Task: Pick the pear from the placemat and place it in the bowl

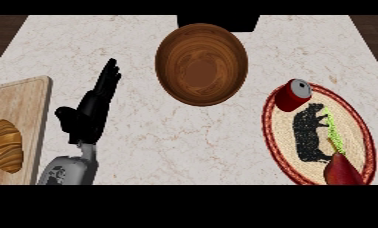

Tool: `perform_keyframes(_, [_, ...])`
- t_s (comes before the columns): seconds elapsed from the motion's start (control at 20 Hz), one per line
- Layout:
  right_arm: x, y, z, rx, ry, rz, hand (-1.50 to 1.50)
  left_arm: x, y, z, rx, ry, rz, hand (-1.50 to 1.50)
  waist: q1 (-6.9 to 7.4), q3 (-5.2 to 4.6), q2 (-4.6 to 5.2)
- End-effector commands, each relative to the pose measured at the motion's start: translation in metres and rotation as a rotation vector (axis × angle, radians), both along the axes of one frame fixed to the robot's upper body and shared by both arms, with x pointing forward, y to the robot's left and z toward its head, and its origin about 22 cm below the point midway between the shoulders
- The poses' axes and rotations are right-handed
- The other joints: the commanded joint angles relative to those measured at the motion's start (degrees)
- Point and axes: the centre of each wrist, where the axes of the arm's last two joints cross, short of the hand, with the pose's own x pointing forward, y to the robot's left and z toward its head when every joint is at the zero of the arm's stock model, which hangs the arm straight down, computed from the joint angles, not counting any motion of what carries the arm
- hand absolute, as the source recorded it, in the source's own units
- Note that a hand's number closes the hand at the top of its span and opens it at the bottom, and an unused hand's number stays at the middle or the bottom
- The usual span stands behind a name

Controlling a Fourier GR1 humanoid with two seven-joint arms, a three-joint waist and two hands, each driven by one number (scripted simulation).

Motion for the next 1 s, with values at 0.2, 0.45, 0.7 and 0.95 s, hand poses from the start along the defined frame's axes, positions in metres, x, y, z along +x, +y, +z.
perform_keyframes(0.2, [0.023, 0.016, -0.034, 0.013, 0.012, 0.001, -1.50, 0.009, -0.009, -0.011, 0.003, 0.012, 0.002, 0.00, -0.07, 0.00, 0.04])
perform_keyframes(0.45, [0.038, 0.003, -0.016, -0.135, 0.057, -0.104, -1.50, -0.003, 0.011, -0.005, -0.002, -0.002, -0.022, 0.00, 0.21, -0.02, 0.04])
perform_keyframes(0.7, [0.054, 0.018, -0.039, -0.177, 0.081, -0.108, -1.50, 0.006, 0.001, 0.007, 0.011, -0.013, 0.003, 0.00, 0.12, 0.00, 0.03])
perform_keyframes(0.95, [0.047, 0.005, -0.033, -0.143, 0.081, -0.024, -1.50, 0.008, -0.011, 0.004, -0.011, 0.015, -0.012, 0.00, -0.05, -0.01, 0.01])
